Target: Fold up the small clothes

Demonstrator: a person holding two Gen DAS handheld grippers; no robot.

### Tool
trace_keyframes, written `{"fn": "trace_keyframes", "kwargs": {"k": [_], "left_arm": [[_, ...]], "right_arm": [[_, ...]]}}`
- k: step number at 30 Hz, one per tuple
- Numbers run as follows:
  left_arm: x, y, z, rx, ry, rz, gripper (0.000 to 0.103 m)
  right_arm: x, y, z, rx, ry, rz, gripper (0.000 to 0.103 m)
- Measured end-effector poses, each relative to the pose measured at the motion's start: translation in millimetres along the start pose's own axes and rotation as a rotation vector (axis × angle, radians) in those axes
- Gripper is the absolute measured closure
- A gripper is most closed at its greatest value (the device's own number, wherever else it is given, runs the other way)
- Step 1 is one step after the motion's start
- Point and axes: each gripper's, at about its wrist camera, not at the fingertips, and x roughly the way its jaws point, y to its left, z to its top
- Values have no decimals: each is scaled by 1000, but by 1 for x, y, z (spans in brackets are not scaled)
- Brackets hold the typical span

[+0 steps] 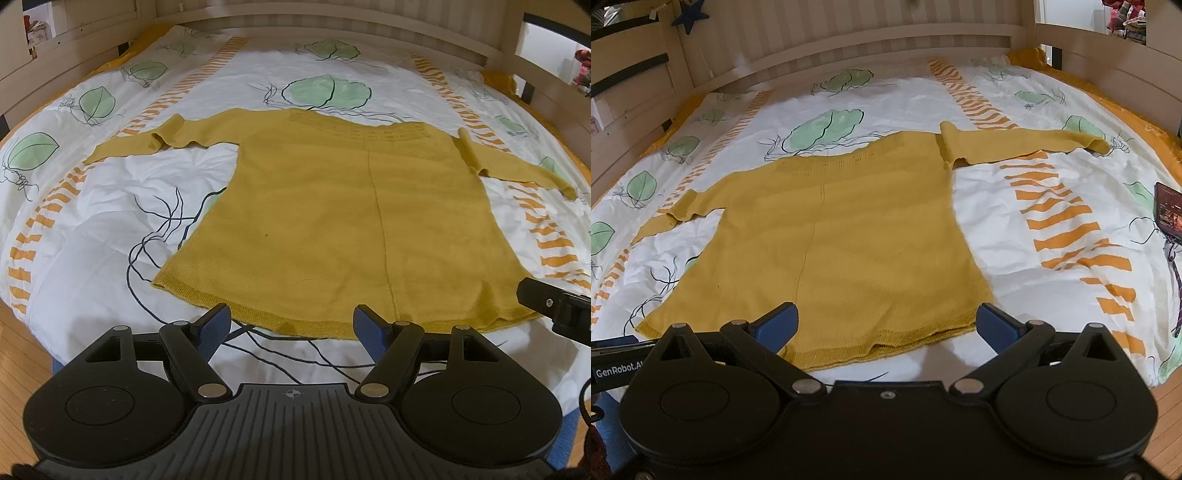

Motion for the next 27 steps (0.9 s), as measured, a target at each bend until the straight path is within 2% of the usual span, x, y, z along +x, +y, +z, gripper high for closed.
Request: {"fn": "trace_keyframes", "kwargs": {"k": [27], "left_arm": [[0,1,-1,0,-1,-1,31]], "right_arm": [[4,2,-1,4,17,5,1]]}}
